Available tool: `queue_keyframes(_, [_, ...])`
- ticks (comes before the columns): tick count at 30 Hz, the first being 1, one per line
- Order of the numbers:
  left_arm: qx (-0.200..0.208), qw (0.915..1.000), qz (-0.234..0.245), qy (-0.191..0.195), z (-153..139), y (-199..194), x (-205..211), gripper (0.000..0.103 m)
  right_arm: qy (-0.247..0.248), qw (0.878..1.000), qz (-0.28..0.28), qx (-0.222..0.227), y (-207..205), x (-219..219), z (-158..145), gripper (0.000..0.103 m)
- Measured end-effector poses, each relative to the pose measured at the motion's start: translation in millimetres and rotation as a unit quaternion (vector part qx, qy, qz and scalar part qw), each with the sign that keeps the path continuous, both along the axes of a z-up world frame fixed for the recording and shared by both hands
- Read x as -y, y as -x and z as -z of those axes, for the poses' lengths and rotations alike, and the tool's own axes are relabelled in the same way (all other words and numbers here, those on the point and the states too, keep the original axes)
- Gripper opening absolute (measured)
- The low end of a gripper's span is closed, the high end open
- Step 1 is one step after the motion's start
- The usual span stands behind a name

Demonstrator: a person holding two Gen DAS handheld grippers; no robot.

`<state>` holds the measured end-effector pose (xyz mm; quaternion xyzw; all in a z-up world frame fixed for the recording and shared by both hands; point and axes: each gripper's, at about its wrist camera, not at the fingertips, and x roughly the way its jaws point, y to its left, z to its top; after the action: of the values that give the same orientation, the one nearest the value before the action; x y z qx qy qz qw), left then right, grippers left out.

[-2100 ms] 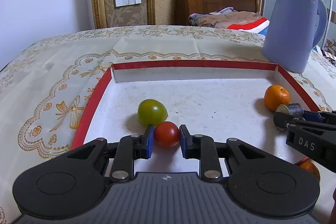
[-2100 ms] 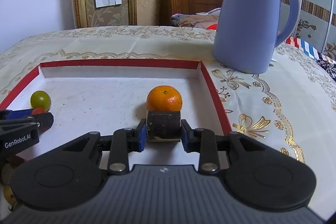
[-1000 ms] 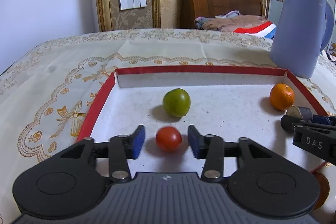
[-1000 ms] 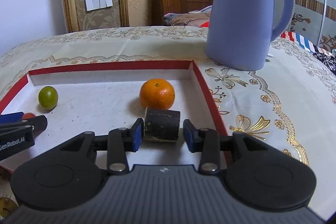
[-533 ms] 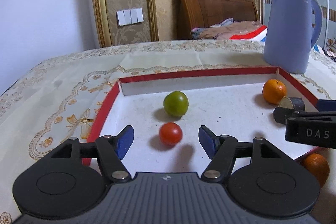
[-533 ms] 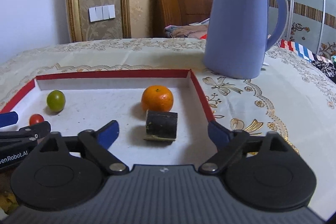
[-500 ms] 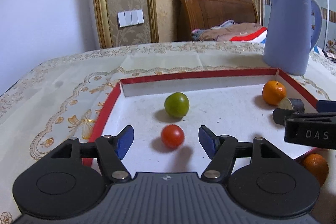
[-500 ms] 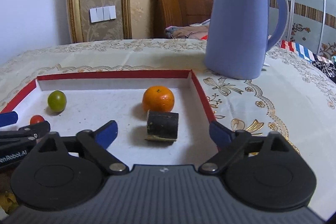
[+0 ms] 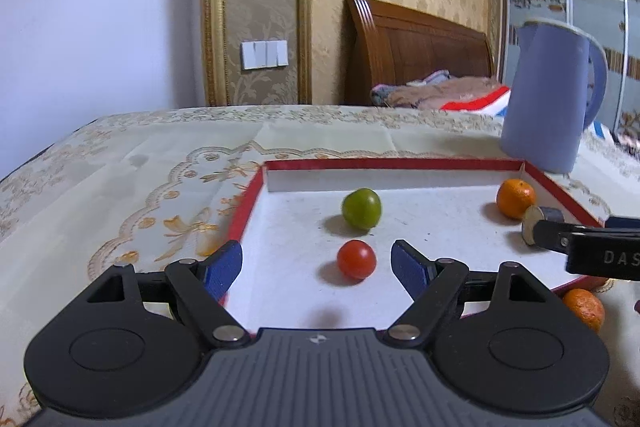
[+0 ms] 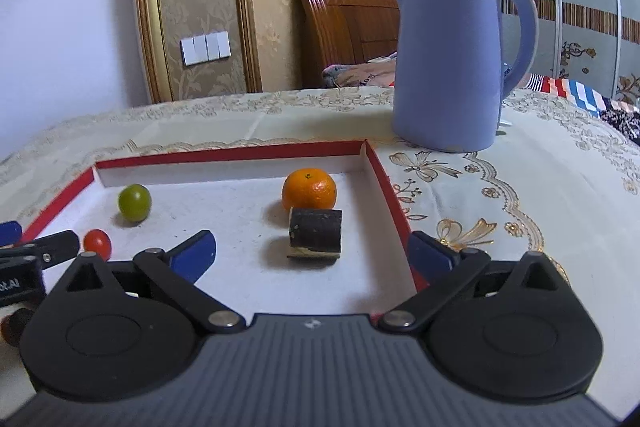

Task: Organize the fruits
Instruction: 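Move both open tools back toward the fruits lying beside the box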

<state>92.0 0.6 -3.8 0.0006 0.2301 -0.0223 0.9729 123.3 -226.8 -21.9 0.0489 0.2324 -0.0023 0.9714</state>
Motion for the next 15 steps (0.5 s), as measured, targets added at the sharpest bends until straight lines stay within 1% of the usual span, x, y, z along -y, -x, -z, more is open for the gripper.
queue_keyframes(3, [-0.005, 0.9998, -0.003, 0.019, -1.0, 6.8, -11.3, 0.082, 0.013, 0.999, 0.025, 0.015, 9.3, 2.6, -1.9, 0.103])
queue_keyframes(5, [-0.008, 0.9996, 0.000, 0.027, -0.7, 11.5, -16.6, 0.082, 0.000, 0.999, 0.036, 0.021, 14.3, 9.1, -3.6, 0.103])
queue_keyframes(10, [-0.012, 0.9994, 0.012, 0.029, 1.0, 23.7, -22.0, 0.082, -0.039, 0.998, 0.040, -0.011, 19.7, 25.7, 1.7, 0.103])
queue_keyframes(13, [-0.009, 0.9993, 0.018, 0.033, 1.7, 31.6, -25.9, 0.082, -0.052, 0.998, 0.045, -0.010, 23.9, 31.1, 2.9, 0.103])
queue_keyframes(15, [-0.010, 0.9991, 0.022, 0.034, 2.8, 35.4, -28.4, 0.082, -0.051, 0.998, 0.044, -0.015, 23.4, 30.7, 4.1, 0.103])
